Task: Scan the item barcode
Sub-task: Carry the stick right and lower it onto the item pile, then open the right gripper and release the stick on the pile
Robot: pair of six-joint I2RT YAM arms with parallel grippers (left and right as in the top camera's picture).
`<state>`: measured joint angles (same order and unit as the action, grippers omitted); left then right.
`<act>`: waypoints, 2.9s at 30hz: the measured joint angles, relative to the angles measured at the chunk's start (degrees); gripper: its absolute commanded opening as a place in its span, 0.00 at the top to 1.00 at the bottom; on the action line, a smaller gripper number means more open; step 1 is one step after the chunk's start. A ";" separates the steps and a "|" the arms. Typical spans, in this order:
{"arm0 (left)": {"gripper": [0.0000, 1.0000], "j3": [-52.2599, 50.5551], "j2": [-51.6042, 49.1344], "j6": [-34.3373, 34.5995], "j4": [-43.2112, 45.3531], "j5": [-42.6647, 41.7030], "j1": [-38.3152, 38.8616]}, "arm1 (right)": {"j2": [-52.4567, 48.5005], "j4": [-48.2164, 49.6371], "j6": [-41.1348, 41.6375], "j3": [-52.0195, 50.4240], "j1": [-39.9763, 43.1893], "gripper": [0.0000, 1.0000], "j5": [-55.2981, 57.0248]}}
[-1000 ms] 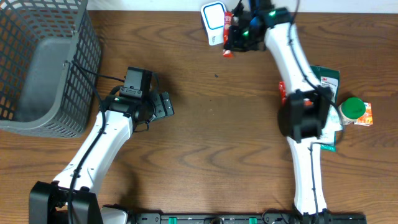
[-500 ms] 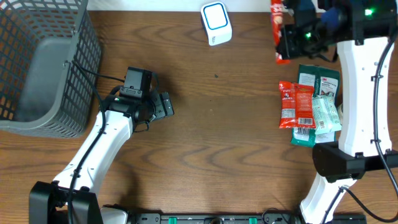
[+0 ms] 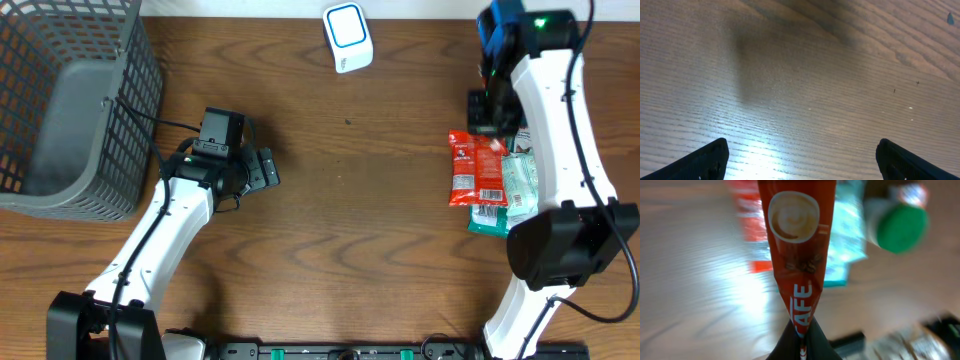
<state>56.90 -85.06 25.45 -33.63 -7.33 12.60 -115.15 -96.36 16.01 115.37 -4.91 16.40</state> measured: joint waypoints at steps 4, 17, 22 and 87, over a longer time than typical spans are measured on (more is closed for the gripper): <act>0.06 0.00 0.00 0.00 -0.02 0.00 0.00 | 0.00 5.55 5.29 -11.04 0.90 0.99 8.26; 0.06 0.00 0.00 0.00 -0.04 0.00 0.00 | -0.42 22.29 5.51 -28.59 1.36 0.62 20.83; 0.06 0.00 0.00 0.00 -0.02 0.00 0.00 | -0.42 23.71 4.17 -28.65 1.36 0.34 20.41; 0.06 0.00 0.00 0.00 -0.02 0.00 0.00 | -0.37 33.07 -7.76 -28.72 1.36 0.01 -7.69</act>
<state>56.90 -85.06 25.45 -33.65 -7.33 12.60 -115.52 -63.29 8.25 86.65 -3.55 8.71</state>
